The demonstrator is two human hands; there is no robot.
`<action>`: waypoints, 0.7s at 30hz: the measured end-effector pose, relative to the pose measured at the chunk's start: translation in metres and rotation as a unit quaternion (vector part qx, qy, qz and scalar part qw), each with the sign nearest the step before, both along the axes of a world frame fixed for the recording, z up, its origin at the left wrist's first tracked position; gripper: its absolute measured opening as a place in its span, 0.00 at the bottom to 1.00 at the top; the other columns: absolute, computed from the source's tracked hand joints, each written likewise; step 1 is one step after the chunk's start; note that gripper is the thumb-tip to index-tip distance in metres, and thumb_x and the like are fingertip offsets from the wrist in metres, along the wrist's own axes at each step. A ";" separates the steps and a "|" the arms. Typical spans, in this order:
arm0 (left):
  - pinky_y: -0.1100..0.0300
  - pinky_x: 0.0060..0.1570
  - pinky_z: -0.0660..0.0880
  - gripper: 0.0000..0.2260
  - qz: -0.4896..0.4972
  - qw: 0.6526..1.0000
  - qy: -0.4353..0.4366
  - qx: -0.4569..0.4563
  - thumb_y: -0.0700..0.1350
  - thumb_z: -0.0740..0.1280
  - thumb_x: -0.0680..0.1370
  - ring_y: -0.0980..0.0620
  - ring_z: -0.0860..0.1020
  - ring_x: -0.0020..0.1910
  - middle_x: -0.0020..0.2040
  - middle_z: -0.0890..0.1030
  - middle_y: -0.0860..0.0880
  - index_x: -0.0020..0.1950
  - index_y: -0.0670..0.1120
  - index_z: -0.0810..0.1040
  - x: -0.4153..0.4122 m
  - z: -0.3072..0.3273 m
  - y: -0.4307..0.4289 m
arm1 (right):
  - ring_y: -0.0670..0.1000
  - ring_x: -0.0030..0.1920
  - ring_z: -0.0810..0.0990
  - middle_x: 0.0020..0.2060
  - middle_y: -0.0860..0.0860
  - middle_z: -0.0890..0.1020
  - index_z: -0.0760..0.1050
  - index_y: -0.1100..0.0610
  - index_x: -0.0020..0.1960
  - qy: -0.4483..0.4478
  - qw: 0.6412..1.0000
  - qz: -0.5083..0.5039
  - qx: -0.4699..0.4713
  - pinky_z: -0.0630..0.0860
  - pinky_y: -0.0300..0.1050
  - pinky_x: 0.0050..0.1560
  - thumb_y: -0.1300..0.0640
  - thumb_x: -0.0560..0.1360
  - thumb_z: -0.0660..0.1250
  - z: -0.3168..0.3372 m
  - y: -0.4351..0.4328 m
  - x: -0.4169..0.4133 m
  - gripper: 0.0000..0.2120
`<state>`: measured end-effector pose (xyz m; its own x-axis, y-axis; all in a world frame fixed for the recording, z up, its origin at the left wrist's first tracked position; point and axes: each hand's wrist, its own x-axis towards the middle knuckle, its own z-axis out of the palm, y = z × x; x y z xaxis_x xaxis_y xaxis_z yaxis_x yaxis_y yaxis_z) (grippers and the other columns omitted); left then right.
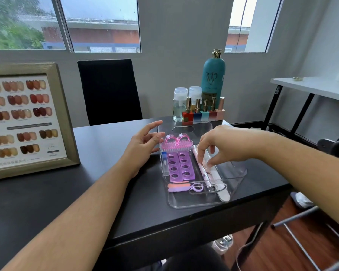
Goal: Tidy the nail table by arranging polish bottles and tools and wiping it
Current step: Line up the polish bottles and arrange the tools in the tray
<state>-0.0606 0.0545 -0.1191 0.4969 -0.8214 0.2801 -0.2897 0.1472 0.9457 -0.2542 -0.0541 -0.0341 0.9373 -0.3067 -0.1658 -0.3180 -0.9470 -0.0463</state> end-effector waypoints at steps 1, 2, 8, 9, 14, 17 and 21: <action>0.58 0.55 0.77 0.14 0.000 1.000 0.001 -0.001 0.47 0.62 0.79 0.54 0.79 0.56 0.54 0.81 0.53 0.63 0.59 0.71 0.000 0.000 0.000 | 0.46 0.48 0.76 0.49 0.42 0.78 0.80 0.43 0.49 -0.012 1.000 -0.004 0.007 0.74 0.45 0.52 0.50 0.71 0.72 0.001 0.000 -0.001 0.07; 0.58 0.55 0.77 0.15 -0.001 1.000 0.001 -0.001 0.47 0.62 0.79 0.54 0.79 0.55 0.54 0.81 0.53 0.64 0.59 0.71 0.000 0.000 0.000 | 0.46 0.48 0.76 0.49 0.42 0.78 0.80 0.43 0.50 -0.022 1.000 -0.005 0.011 0.74 0.45 0.52 0.50 0.72 0.71 0.001 -0.001 -0.002 0.07; 0.60 0.53 0.78 0.15 -0.002 1.000 0.002 -0.007 0.47 0.62 0.79 0.56 0.79 0.54 0.53 0.81 0.54 0.65 0.58 0.70 0.001 -0.001 -0.001 | 0.44 0.48 0.75 0.49 0.39 0.80 0.81 0.42 0.48 -0.032 0.999 -0.004 -0.022 0.66 0.47 0.58 0.47 0.75 0.67 -0.007 -0.004 -0.003 0.05; 0.61 0.53 0.77 0.16 -0.001 1.000 0.004 -0.007 0.47 0.62 0.79 0.56 0.79 0.54 0.53 0.80 0.54 0.66 0.57 0.70 0.001 -0.001 -0.001 | 0.45 0.48 0.76 0.48 0.40 0.80 0.81 0.42 0.48 -0.041 0.999 -0.007 -0.012 0.67 0.47 0.58 0.48 0.75 0.67 -0.008 -0.004 -0.003 0.05; 0.64 0.51 0.75 0.16 0.018 1.000 -0.004 0.023 0.48 0.61 0.79 0.55 0.77 0.55 0.57 0.76 0.54 0.67 0.58 0.67 -0.004 0.007 0.001 | 0.40 0.48 0.77 0.47 0.42 0.81 0.79 0.41 0.46 -0.210 0.974 -0.030 0.084 0.72 0.39 0.49 0.49 0.74 0.68 -0.006 -0.009 -0.024 0.03; 0.65 0.50 0.73 0.18 0.017 0.999 -0.007 0.045 0.51 0.61 0.78 0.55 0.75 0.57 0.59 0.73 0.55 0.68 0.58 0.65 -0.006 0.016 0.017 | 0.39 0.49 0.79 0.47 0.41 0.83 0.80 0.42 0.50 -0.357 0.913 -0.056 0.191 0.72 0.38 0.48 0.43 0.73 0.67 -0.016 -0.006 -0.050 0.08; 0.56 0.59 0.74 0.32 -0.060 0.993 0.093 0.038 0.64 0.69 0.67 0.53 0.76 0.62 0.65 0.73 0.52 0.68 0.58 0.68 -0.018 0.010 0.066 | 0.38 0.62 0.74 0.62 0.38 0.76 0.72 0.38 0.61 -0.383 0.848 -0.075 0.359 0.73 0.39 0.59 0.32 0.61 0.68 -0.053 0.008 -0.078 0.30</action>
